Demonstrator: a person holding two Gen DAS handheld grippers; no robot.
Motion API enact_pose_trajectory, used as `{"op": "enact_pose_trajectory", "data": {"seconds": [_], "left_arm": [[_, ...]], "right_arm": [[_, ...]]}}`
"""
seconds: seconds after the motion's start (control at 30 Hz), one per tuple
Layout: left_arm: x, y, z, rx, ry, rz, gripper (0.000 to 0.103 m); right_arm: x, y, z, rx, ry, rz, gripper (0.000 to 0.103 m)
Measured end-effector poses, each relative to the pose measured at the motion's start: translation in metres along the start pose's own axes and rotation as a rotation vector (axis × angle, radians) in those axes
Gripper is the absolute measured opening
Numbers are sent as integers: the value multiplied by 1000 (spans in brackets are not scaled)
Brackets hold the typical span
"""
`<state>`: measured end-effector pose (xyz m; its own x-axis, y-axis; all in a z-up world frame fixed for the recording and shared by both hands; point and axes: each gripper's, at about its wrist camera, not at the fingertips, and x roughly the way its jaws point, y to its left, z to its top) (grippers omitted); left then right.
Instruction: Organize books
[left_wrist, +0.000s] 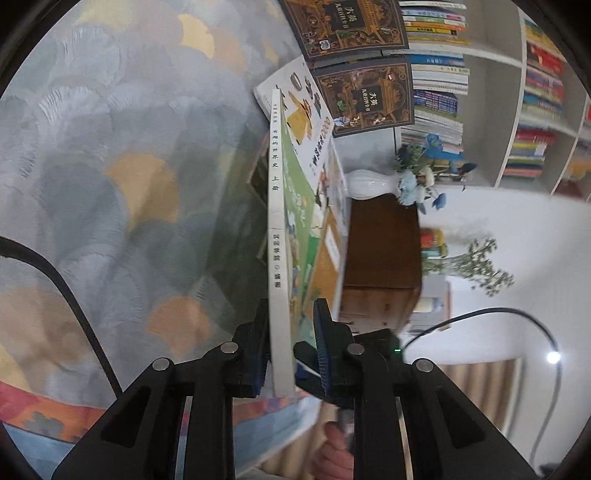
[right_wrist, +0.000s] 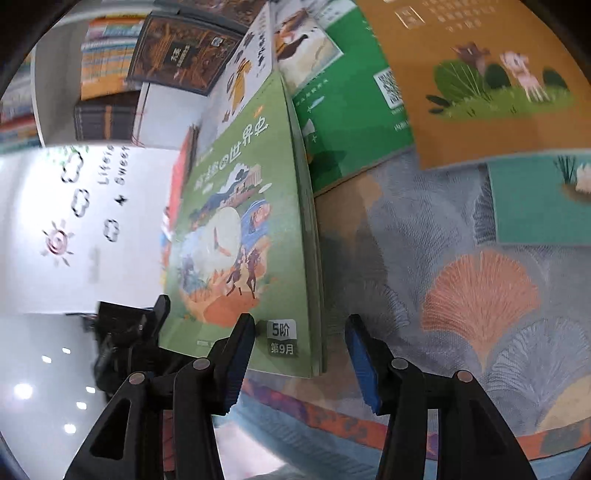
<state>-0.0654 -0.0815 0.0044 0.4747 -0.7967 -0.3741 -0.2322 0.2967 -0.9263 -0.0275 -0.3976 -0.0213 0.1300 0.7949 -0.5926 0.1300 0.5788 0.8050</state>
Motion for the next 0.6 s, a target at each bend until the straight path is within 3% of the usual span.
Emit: {"op": "enact_pose_trajectory", "data": {"seconds": [0.1,0.17,0.3,0.37,0.43,0.5,0.6], "left_arm": [[3,2,-1,-45,18,-39,18],[3,3,0,-55,14,-37,18],[-1,8,1,-44,13,33,18],[-1,12,0,-50,20,40,18],[1,12,-1,-41,20,75,18],[3,2,-3,46,8,189,18],[3,-14,-6,147,-18,270,18]], "right_arm": [[10,-3,2,46,28,78,53],[13,-4,2,57,17,82,53],[4,-1,-2,47,-28,96,36],[0,6,-4,0,-41,65,33],[-3,23,-6,-79,-65,-7,33],[-4,48,-11,-215,-98,-126,32],[1,82,-23,-421,-139,-291,32]]}}
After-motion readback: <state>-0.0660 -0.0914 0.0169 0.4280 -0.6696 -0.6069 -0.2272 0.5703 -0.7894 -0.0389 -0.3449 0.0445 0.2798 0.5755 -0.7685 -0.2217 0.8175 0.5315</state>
